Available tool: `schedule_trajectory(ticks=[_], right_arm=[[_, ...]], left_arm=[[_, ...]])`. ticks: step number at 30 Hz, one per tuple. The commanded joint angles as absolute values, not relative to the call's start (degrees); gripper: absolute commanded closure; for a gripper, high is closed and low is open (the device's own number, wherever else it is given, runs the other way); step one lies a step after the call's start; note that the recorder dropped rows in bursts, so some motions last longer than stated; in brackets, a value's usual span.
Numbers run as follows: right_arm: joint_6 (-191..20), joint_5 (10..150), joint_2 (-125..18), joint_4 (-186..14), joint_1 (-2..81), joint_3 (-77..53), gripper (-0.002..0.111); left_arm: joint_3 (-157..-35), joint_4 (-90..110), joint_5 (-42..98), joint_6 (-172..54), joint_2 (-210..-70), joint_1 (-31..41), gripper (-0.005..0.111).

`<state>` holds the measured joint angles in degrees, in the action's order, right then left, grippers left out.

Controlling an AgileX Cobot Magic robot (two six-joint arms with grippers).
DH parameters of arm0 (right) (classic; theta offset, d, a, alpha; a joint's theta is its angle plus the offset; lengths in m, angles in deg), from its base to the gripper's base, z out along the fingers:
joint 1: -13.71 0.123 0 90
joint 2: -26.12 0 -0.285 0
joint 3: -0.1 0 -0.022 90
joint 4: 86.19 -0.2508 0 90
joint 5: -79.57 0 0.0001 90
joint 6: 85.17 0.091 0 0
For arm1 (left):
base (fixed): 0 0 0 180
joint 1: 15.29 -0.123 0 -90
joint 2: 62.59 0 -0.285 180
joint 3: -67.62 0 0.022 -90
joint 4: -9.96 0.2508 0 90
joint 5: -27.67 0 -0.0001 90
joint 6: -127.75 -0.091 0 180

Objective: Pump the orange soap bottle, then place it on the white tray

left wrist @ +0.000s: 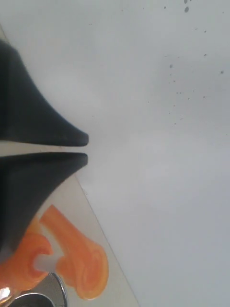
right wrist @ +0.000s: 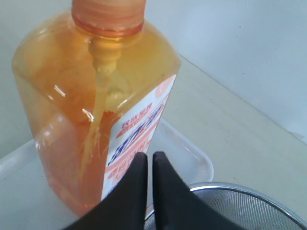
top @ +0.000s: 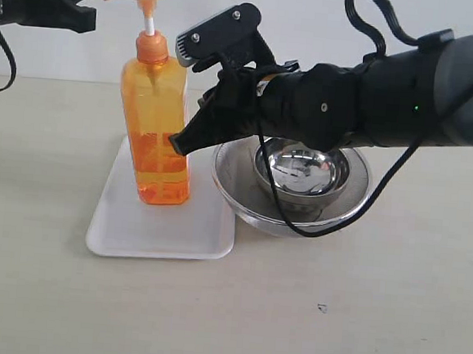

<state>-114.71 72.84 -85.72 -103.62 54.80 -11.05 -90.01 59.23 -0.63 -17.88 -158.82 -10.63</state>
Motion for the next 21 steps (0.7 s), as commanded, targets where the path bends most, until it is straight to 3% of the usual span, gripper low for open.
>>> schedule_trajectory(ticks=[1, 21], right_arm=[[-114.39, 73.25, -85.72, -103.53, 54.36, -10.7, 0.107], [-114.39, 73.52, -85.72, -103.53, 54.36, -10.7, 0.107]], left_arm=[[-90.21, 61.0, -1.19, -17.31, -158.36, -10.76, 0.102], [-90.21, 69.31, -2.74, -8.71, -158.2, -10.76, 0.102]])
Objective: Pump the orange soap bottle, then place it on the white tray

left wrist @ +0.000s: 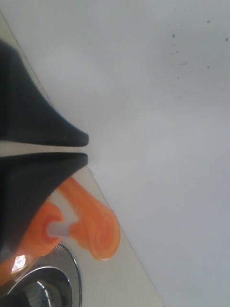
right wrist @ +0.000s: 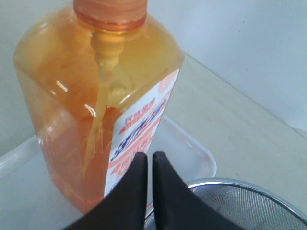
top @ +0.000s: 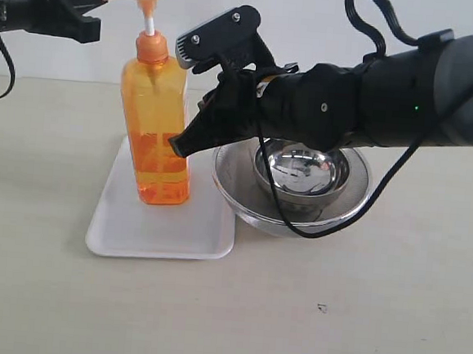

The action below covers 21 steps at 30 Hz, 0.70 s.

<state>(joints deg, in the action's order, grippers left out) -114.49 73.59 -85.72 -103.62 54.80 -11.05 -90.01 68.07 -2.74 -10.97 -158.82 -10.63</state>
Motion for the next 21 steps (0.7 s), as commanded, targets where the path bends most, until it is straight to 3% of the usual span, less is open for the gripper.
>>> schedule_trajectory(ticks=[1, 21], right_arm=[[-114.39, 73.52, -85.72, -103.53, 54.36, -10.7, 0.107], [-113.47, 73.39, -85.72, -103.53, 54.36, -10.7, 0.107]], left_arm=[[-90.21, 69.31, -2.48, -8.49, -158.21, -10.76, 0.102], [-89.07, 72.72, 3.76, -5.12, -154.81, -10.76, 0.102]])
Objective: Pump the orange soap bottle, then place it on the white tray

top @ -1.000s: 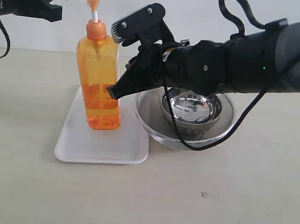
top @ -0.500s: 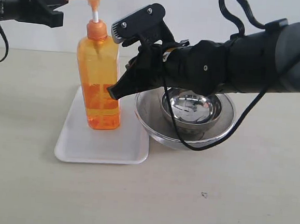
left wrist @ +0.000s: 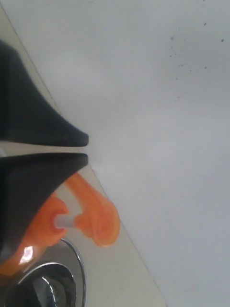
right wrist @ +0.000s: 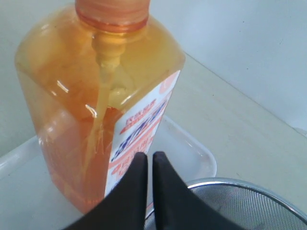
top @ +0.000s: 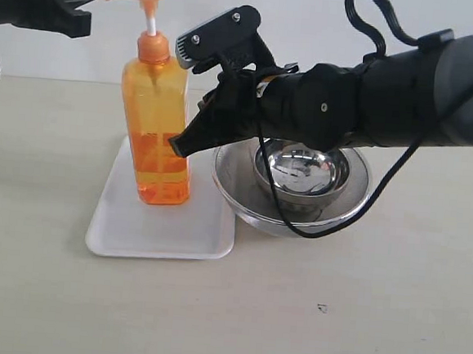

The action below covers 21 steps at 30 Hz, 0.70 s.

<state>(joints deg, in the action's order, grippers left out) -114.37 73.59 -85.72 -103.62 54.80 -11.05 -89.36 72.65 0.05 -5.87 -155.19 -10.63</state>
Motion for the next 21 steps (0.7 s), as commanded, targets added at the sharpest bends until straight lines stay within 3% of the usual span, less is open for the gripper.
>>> schedule_trajectory(ticks=[1, 21], right_arm=[[-113.32, 73.29, -85.72, -103.53, 54.36, -10.7, 0.107], [-115.07, 72.06, -85.72, -103.41, 56.21, -10.05, 0.107]], left_arm=[[-89.07, 72.72, 3.87, -5.12, -154.81, -10.76, 0.102], [-89.2, 70.17, 2.57, -8.4, -154.81, -10.76, 0.102]])
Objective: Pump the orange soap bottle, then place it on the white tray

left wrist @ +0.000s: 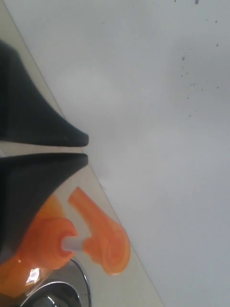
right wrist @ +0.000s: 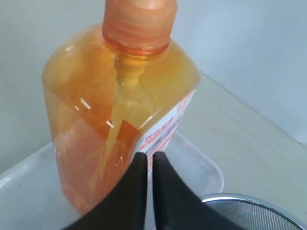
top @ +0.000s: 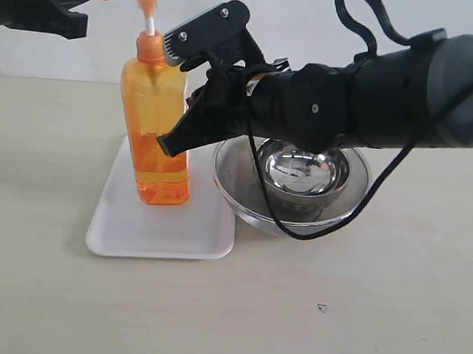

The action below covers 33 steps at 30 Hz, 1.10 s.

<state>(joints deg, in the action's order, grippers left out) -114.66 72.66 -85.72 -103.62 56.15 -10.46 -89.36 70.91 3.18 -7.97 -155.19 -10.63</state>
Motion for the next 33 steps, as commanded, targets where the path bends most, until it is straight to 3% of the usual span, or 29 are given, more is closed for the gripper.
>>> schedule_trajectory(ticks=[1, 28, 33], right_arm=[[-115.07, 72.19, -85.72, -103.41, 56.21, -9.83, 0.107], [-115.07, 72.53, -85.72, -103.41, 56.21, -8.96, 0.107], [-115.07, 72.53, -85.72, -103.41, 56.21, -8.96, 0.107]], left_arm=[[-89.44, 70.17, 2.57, -8.39, -154.92, -10.76, 0.102], [-91.54, 78.34, -4.64, 2.21, -158.69, -10.56, 0.102], [-91.54, 78.34, -0.93, 2.21, -158.69, -10.56, 0.102]])
